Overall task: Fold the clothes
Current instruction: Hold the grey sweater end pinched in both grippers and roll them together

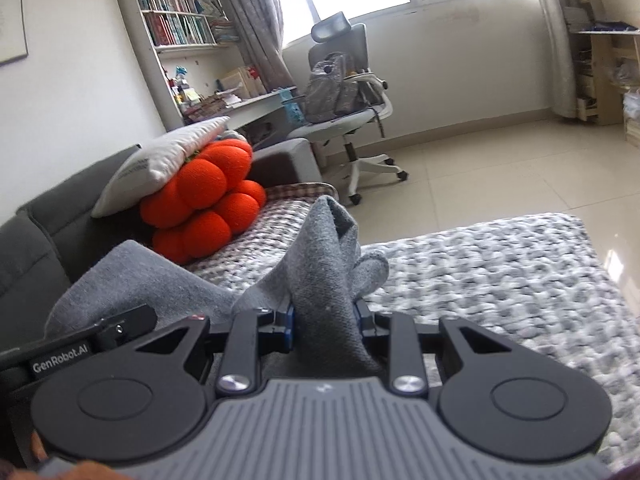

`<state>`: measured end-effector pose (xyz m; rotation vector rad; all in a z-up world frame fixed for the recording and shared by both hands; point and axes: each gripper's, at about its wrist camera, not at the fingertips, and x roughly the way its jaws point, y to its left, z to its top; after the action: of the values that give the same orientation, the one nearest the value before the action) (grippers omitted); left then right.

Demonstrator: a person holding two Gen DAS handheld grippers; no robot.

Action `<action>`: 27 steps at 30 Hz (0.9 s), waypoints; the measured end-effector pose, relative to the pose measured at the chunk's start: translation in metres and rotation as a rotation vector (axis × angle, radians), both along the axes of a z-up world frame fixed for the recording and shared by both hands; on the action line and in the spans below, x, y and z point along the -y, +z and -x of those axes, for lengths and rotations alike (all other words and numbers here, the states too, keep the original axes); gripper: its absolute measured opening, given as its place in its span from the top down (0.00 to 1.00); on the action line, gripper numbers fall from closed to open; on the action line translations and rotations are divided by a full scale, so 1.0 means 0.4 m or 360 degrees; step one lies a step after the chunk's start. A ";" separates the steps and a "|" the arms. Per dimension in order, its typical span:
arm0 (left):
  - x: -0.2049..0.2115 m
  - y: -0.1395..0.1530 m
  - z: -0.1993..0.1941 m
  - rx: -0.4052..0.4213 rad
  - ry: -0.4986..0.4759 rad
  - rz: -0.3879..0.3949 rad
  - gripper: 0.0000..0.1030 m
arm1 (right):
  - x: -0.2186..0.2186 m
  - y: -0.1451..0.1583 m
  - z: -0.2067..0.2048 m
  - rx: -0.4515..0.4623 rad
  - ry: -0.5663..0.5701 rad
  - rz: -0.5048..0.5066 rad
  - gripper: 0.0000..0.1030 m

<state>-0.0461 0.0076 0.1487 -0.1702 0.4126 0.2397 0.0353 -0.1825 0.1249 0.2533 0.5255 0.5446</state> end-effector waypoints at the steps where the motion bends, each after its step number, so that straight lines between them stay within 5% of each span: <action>1: -0.005 0.005 0.004 0.0004 0.0005 0.0002 0.68 | -0.002 0.005 0.001 0.0002 0.0007 -0.0015 0.72; 13: -0.092 -0.009 -0.003 -0.0005 -0.0028 0.0087 0.68 | -0.035 0.005 0.004 -0.0016 0.0048 -0.0018 0.72; 27: -0.297 -0.040 0.023 -0.0004 0.0019 0.0217 0.68 | -0.222 -0.032 0.017 0.0034 0.0148 0.0130 0.72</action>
<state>-0.0553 0.1262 0.1328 -0.3062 0.4305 0.2238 0.0285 -0.0937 0.1122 0.1459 0.5397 0.6140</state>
